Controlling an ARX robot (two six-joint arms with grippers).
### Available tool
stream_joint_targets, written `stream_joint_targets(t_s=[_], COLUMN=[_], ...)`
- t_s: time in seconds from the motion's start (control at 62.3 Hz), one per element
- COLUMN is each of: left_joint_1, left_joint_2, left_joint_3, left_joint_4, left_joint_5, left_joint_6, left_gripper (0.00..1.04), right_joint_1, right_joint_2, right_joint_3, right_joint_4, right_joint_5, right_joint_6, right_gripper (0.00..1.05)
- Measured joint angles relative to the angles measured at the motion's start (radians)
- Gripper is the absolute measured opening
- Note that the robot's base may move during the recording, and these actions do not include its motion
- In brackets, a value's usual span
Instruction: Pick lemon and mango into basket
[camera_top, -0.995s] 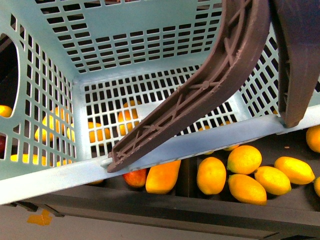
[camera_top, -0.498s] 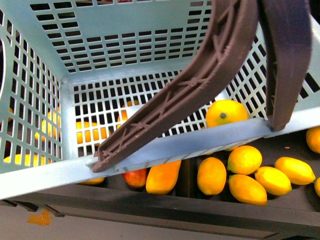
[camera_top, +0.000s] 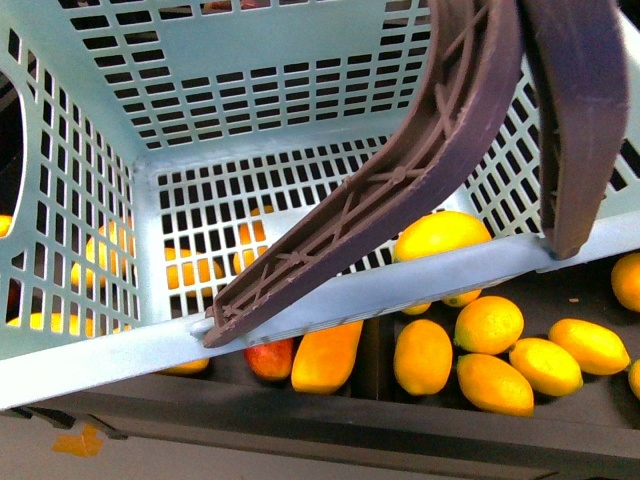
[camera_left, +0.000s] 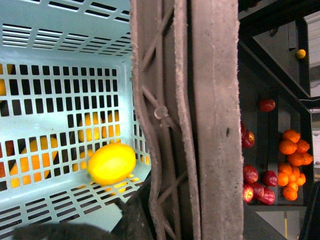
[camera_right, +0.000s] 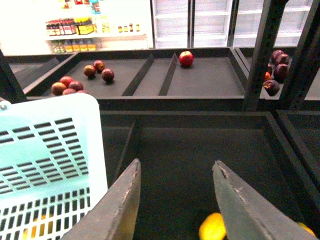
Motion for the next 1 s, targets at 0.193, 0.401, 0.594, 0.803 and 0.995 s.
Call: stream_joint_targets(t_s=[0.193,0.401,0.594,0.803,0.995], left_joint_1=[0.0,0.0,0.0,0.0,-0.01], left_joint_2=[0.0,0.0,0.0,0.0,0.0], left_joint_3=[0.0,0.0,0.0,0.0,0.0], left_joint_4=[0.0,0.0,0.0,0.0,0.0], left_joint_5=[0.01,0.01,0.007,0.011,0.014], left_joint_6=[0.0,0.0,0.0,-0.001,0.003], left_gripper=[0.15,0.15,0.15,0.15,0.15], right_joint_1=[-0.068,-0.082,-0.082,-0.082,-0.086], right_joint_2=[-0.091,-0.193,-0.216,-0.216,-0.217], right_joint_3=[-0.099,-0.174,-0.188,-0.188,-0.189], right_joint_4=[0.003,-0.024,-0.029,-0.029,-0.03], right_joint_5=[-0.075,-0.079,-0.079,-0.079,-0.075], right_joint_6=[-0.019,-0.026,-0.027,-0.027,-0.027], right_gripper=[0.05,0.02,0.37,0.72,0.96])
